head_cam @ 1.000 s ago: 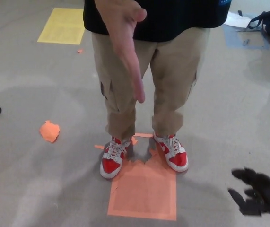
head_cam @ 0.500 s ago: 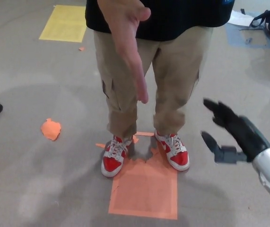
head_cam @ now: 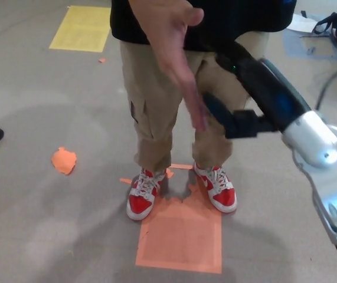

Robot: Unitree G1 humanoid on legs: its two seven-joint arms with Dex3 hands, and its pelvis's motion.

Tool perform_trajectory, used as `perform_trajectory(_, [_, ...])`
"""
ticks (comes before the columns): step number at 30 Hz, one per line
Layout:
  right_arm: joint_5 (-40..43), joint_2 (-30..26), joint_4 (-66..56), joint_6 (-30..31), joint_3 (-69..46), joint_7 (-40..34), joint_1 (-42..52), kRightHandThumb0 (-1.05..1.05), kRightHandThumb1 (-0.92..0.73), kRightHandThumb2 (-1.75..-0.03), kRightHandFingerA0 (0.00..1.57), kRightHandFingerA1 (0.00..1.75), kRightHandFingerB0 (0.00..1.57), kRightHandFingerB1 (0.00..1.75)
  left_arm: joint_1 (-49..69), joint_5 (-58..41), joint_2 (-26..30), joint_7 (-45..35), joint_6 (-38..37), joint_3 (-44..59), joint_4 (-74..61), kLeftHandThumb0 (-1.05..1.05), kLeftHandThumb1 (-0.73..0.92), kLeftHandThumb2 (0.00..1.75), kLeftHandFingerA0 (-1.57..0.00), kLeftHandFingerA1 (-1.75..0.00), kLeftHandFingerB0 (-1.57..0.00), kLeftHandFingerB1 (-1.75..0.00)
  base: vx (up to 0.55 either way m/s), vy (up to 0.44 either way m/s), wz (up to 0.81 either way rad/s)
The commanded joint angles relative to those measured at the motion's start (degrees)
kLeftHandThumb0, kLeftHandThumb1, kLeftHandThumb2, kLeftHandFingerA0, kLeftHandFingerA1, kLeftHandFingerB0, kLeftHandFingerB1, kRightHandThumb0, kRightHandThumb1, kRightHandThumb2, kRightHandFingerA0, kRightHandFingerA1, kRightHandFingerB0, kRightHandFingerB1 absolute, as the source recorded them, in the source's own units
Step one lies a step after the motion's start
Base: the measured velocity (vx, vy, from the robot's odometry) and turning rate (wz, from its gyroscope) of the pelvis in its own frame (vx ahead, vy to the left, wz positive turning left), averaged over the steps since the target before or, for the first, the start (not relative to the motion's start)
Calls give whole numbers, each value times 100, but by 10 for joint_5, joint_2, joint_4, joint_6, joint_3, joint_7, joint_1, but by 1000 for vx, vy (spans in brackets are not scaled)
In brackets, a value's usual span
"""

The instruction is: The robot extends its right arm to grab a person's hand and shakes it

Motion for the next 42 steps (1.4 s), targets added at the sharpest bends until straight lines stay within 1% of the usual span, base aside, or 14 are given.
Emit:
perform_trajectory(1, [-22,12,9,137,34,51,-78,-93,-71,-109,0,20,0,15,5,8,15,-6,-7,0,-6,-32,63,110,0,-48,0,-47,0,0,0])
perform_trajectory(21, [-111,24,195,165,150,20,-173,-96,-67,-108,0,23,0,15,6,3,18,-18,-22,3,-14,-31,66,112,0,-48,0,-48,0,0,0])
perform_trajectory(28, [-183,26,198,231,193,-10,-183,-96,-66,-106,0,18,0,11,8,12,21,-9,-25,-1,-21,-31,65,111,-1,-48,0,-48,0,0,0])
perform_trajectory(29, [-190,27,200,238,198,-12,-185,-93,-81,-64,0,17,0,6,7,12,21,-9,-25,-1,-20,-31,65,111,-1,-48,0,-48,0,0,0])
perform_trajectory(30, [-198,28,205,245,203,-15,-188,-91,-62,-104,0,20,0,14,7,12,21,-10,-24,-1,-19,-31,65,111,-1,-48,0,-48,0,0,0])
perform_trajectory(31, [-204,29,210,250,206,-20,-190,-91,-62,-104,0,20,0,14,6,11,21,-11,-24,-1,-19,-31,65,111,-1,-48,0,-48,0,0,0])
perform_trajectory(32, [-208,31,217,251,207,-29,-191,-90,-76,-70,0,18,0,2,7,9,20,-13,-22,0,-20,-31,66,112,-1,-48,0,-48,0,0,0])
perform_trajectory(33, [-214,33,228,253,210,-36,-195,-91,-62,-104,0,21,0,11,6,9,20,-13,-20,0,-20,-31,66,112,-1,-48,0,-48,0,0,0])
perform_trajectory(35, [-229,39,259,253,220,-51,-206,-91,-63,-104,0,28,0,9,4,11,21,-14,-18,-1,-20,-30,67,112,0,-48,0,-48,0,0,0])
perform_trajectory(36, [-231,42,273,252,222,-57,-210,-74,-63,-94,24,50,0,15,3,10,21,-16,-17,-2,-19,-31,65,111,0,-48,0,-48,0,0,0])
perform_trajectory(37, [-233,46,286,252,222,-62,-214,-74,-63,-94,24,50,0,15,2,10,20,-17,-17,-1,-18,-31,65,111,0,-48,0,-48,0,0,0])
perform_trajectory(38, [-236,48,310,232,222,-87,-217,-70,-64,-96,51,59,0,19,2,6,20,-24,-14,0,-19,-31,66,111,0,-48,0,-48,0,0,0])
perform_trajectory(39, [-236,51,323,222,218,-104,-217,-54,-76,-67,79,49,6,18,2,4,20,-25,-15,1,-21,-31,66,112,0,-48,0,-48,0,0,0])
perform_trajectory(42, [-234,57,382,165,206,-178,-214,-38,-80,-64,90,52,14,30,6,4,17,-24,-21,2,-21,-31,67,112,0,-48,0,-48,0,0,0])
